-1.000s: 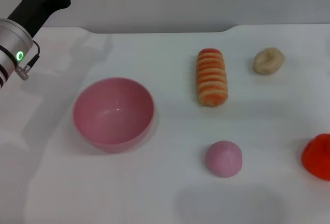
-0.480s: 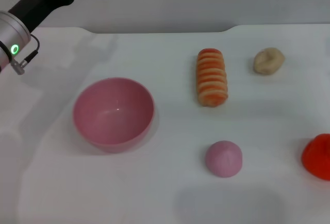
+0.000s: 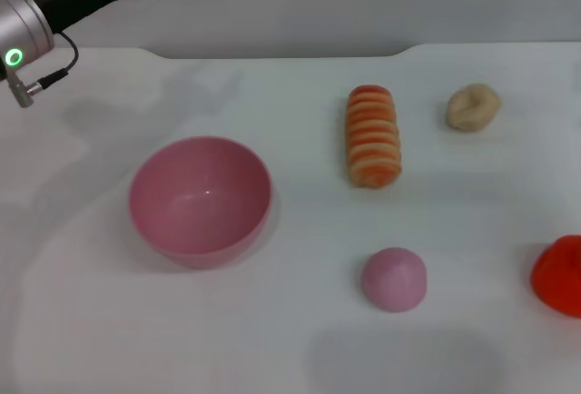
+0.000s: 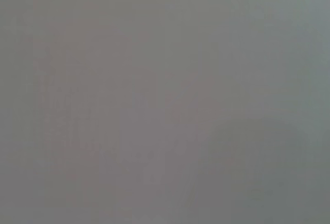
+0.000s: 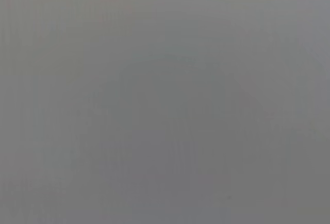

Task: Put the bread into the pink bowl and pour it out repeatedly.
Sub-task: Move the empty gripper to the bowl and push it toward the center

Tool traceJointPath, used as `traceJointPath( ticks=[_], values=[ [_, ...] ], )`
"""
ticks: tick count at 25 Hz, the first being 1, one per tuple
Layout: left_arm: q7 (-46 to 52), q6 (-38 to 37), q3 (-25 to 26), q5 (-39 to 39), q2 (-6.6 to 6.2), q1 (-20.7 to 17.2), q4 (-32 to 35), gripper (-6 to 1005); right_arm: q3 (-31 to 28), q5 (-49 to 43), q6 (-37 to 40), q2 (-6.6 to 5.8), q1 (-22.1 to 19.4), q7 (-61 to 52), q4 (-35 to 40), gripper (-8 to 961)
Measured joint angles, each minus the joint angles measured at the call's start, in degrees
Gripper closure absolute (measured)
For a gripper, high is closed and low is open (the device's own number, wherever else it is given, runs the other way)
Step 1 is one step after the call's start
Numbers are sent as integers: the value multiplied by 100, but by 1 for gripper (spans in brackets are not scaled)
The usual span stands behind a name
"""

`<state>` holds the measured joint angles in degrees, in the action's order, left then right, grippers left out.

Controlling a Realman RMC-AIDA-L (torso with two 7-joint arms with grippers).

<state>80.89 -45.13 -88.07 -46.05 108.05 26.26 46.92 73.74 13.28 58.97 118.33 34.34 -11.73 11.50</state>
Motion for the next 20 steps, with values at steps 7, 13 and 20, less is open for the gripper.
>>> traceJointPath(
  ticks=[7, 13, 20],
  values=[
    [291, -399, 959, -912, 294, -66, 20, 330, -3, 0, 3, -3, 2, 4, 1, 445],
    [-819, -441, 1882, -949, 948, -286, 44, 327, -2, -1, 20, -3, -12, 5, 1, 445],
    [-1798, -400, 1897, -304, 1018, -118, -562, 324, -2, -1, 14, -3, -7, 5, 1, 444]
  ],
)
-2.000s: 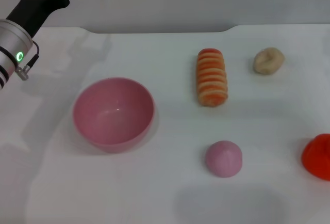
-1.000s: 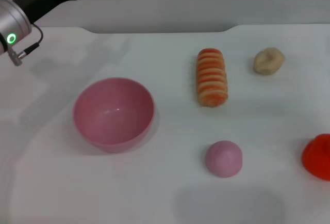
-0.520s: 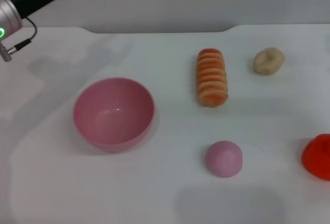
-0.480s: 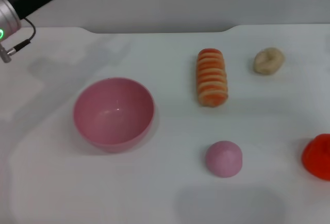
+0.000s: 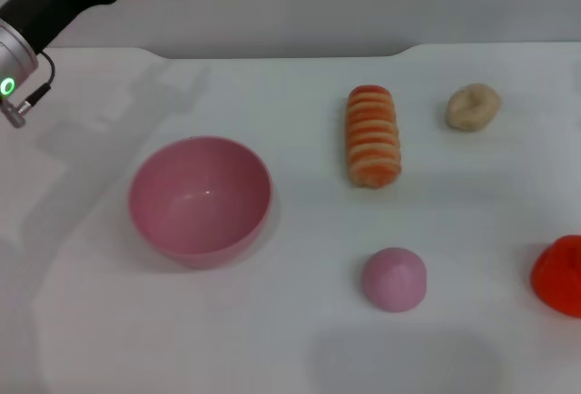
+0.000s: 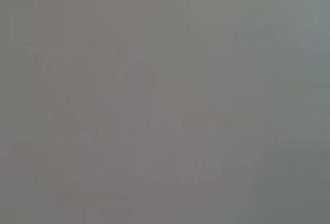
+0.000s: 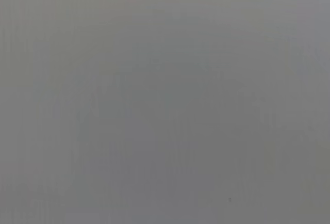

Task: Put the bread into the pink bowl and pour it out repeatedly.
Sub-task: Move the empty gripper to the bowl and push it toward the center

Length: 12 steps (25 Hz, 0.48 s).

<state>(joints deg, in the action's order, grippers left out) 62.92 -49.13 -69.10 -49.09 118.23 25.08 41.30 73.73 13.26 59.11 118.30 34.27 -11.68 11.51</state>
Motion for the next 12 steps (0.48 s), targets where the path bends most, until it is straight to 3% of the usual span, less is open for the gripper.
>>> traceJointPath(
  ticks=[8, 9, 12],
  values=[
    [-1306, -91, -41, 1397, 40, 308, -913, 320, 0, -32, -13, 0, 71, 0, 0, 443],
    [-1728, -246, -65, 1954, 46, 446, -1298, 320, 3, -43, -14, 0, 94, 0, 0, 443],
    [-2085, -605, -81, 2545, 47, 607, -1798, 318, 29, -52, -14, 0, 171, 0, 0, 442]
  ],
)
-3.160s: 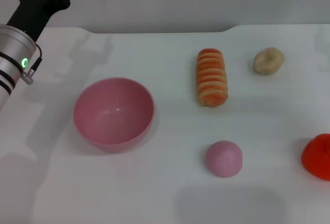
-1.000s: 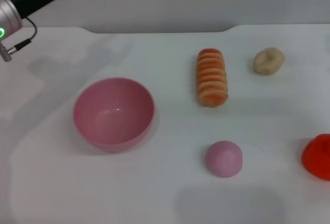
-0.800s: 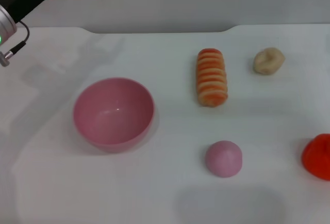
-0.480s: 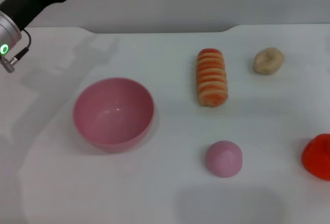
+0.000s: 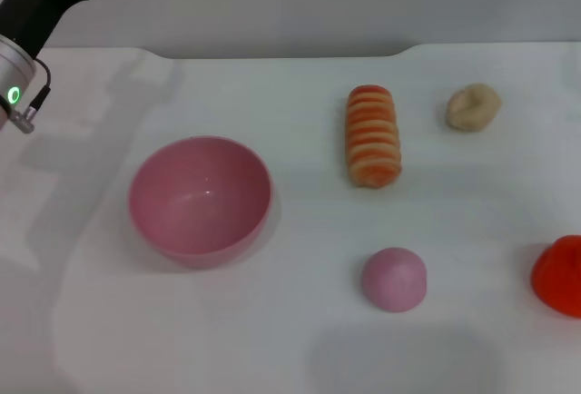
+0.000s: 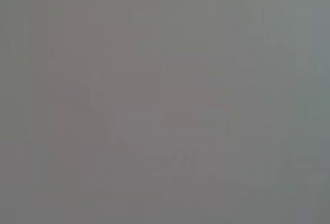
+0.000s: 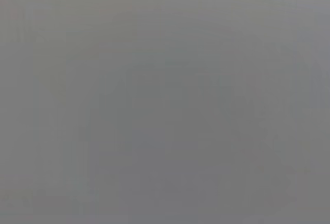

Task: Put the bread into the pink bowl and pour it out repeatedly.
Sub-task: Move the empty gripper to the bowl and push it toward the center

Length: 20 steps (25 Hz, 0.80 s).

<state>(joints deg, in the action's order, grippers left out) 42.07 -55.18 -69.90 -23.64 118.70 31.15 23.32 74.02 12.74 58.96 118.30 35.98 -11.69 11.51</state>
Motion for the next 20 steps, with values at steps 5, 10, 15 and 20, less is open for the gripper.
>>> traceJointPath(
  ticks=[5, 10, 15, 20],
  values=[
    [-228, -401, -1, 392, 19, 56, -338, 316, 29, -10, 12, 15, 65, 0, 11, 442],
    [-349, -705, -18, 646, 29, 103, -716, 314, 33, -10, 8, 18, 112, 1, 15, 441],
    [-439, -835, -63, 772, 37, 127, -893, 312, 32, -10, 13, 18, 128, 3, 18, 441],
    [-445, -840, -201, 783, 38, 220, -904, 310, 32, -10, 36, 22, 123, 6, 18, 440]
  ],
)
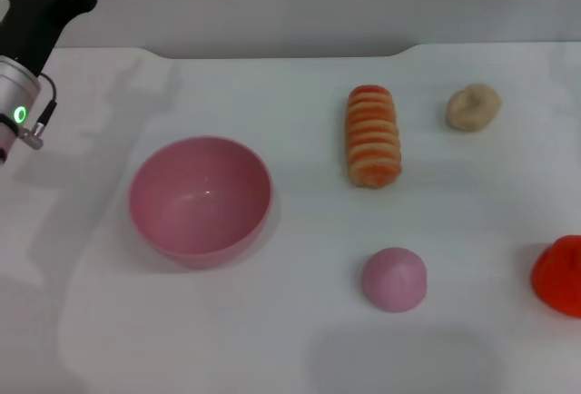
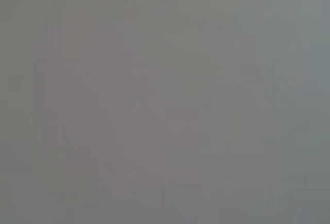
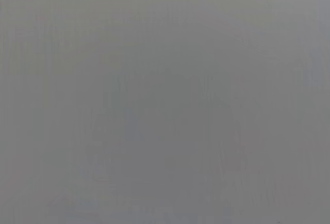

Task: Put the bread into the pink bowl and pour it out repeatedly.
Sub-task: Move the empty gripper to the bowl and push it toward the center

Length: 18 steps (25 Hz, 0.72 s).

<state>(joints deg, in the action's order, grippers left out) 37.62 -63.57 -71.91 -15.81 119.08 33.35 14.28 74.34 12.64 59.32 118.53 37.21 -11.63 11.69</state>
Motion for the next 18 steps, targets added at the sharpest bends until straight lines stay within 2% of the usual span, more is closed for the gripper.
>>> traceJointPath(
  ticks=[14, 18],
  values=[
    [77, -69, -149, 8, -10, 58, -4, 303, 0, 2, 27, 13, -145, 3, -1, 438],
    [186, -91, -401, -1, -53, 31, 119, 301, -5, 2, 27, 13, -155, 3, 8, 438]
  ],
)
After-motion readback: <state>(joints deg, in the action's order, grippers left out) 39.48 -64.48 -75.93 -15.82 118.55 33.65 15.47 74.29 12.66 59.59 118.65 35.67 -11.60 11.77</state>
